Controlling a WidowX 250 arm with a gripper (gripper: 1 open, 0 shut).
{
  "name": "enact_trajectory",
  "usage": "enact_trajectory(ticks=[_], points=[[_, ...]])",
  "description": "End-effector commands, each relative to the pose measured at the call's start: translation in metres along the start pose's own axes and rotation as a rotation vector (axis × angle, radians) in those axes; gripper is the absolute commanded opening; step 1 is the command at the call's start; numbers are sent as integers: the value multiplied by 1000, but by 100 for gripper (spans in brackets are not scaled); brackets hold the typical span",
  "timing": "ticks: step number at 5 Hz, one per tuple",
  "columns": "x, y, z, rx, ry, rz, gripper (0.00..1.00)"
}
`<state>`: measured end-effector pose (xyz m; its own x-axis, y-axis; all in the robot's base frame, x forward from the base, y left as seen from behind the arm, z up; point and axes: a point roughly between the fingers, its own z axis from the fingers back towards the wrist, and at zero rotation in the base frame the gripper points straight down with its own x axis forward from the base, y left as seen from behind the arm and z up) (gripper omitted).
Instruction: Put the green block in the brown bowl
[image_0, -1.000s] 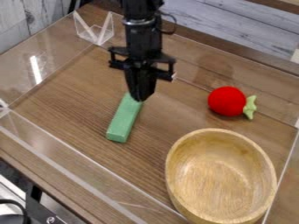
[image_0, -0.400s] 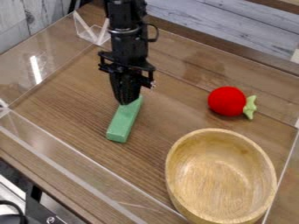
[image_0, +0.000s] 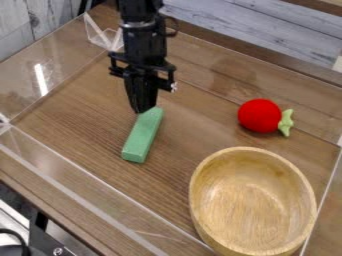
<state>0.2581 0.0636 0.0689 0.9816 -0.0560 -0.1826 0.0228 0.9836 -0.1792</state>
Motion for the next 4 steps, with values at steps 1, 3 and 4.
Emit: enact_trajectory(ticks=[1,3,4], points=[[5,-5,19,23,-65,-36,100],[8,4,5,46,-27,-114,100],[7,12,-14,45,-20,-81,100]])
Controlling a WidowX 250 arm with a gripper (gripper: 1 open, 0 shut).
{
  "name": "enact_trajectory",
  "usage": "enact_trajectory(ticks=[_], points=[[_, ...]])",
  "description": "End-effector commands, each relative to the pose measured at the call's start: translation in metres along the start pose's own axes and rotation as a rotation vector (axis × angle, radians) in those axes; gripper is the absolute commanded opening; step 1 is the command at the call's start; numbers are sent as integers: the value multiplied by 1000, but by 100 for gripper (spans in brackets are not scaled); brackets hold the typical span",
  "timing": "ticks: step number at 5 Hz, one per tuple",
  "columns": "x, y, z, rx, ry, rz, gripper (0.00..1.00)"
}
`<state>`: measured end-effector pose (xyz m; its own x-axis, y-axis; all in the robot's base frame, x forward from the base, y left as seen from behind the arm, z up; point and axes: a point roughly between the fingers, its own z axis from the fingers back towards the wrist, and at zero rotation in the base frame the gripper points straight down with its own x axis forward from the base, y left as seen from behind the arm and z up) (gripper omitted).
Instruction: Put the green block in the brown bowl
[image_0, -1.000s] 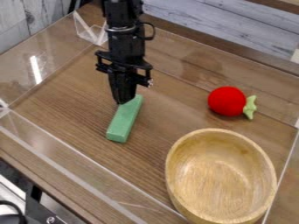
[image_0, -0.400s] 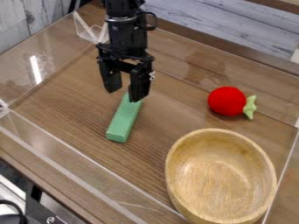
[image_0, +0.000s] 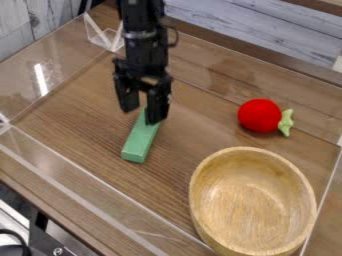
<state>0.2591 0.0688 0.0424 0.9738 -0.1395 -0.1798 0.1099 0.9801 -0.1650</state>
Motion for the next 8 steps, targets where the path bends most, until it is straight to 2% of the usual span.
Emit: enact_trajectory(ticks=[1,2,3,4,5,6,7,8], points=[[0,9,-9,15,-25,34,100],[-2,14,-13,10,-32,66,0],[2,10,7,-8,-46,70,0],[8,4,37,-40,-76,82,0],[9,-8,60,-92,-130,120,0],[18,-21,80,-132,-188,160,0],[40,-31,87,-131,-199,80,0],[53,-41,80,-101,-190,6,0]])
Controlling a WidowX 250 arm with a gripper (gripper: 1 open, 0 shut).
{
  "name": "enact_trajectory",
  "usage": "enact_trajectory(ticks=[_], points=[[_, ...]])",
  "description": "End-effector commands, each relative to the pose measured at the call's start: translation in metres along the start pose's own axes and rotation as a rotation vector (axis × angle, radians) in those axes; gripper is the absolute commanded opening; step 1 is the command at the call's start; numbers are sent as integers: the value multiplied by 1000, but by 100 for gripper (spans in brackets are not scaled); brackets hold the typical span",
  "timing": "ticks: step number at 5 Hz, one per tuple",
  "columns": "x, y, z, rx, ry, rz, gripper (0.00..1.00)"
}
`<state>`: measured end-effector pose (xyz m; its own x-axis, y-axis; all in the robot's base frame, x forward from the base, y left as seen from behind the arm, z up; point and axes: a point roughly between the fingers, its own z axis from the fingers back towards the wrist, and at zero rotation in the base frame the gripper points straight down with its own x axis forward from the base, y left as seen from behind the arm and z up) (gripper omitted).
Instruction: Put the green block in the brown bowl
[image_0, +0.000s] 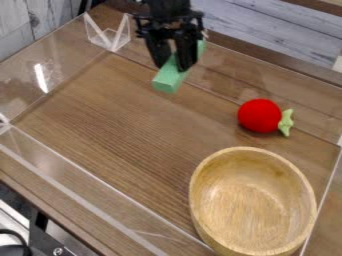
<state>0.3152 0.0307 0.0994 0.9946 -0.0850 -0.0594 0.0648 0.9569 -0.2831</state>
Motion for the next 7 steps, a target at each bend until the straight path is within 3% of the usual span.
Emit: enact_trajectory(ticks=[1,2,4,6,7], points=[[15,7,17,46,-53,-85,0],[12,15,28,56,-62,-111,0],[20,24,24,57,-121,30,0],[16,39,30,72,-110,27,0],[22,47,25,75,-96,-21,0]])
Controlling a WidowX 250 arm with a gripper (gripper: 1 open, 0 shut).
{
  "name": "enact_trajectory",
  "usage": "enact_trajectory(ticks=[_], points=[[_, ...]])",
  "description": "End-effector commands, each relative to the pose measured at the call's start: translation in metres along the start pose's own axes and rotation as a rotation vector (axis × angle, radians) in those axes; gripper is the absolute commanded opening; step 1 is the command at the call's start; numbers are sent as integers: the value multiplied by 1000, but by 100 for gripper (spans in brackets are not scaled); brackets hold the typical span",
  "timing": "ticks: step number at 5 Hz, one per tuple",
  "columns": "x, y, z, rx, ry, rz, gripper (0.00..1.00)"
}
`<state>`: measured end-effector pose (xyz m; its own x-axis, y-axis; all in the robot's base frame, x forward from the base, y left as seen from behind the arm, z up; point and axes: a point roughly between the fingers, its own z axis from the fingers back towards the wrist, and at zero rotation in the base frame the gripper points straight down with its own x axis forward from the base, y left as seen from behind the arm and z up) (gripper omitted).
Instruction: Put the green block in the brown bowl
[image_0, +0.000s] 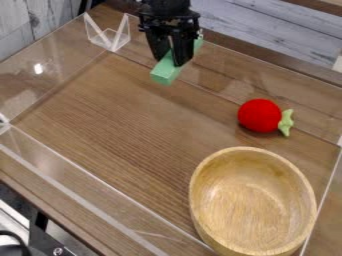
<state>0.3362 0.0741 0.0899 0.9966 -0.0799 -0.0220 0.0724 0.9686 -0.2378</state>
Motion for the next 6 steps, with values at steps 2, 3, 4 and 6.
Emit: enact_trajectory(ticks=[2,3,4,6], points=[[6,12,24,20,-63,-34,0],[-1,-11,23,5,-36,-116,0],[-9,-34,21,-12,-10,-189,0],[-29,-91,-2,-36,6,-196,0]])
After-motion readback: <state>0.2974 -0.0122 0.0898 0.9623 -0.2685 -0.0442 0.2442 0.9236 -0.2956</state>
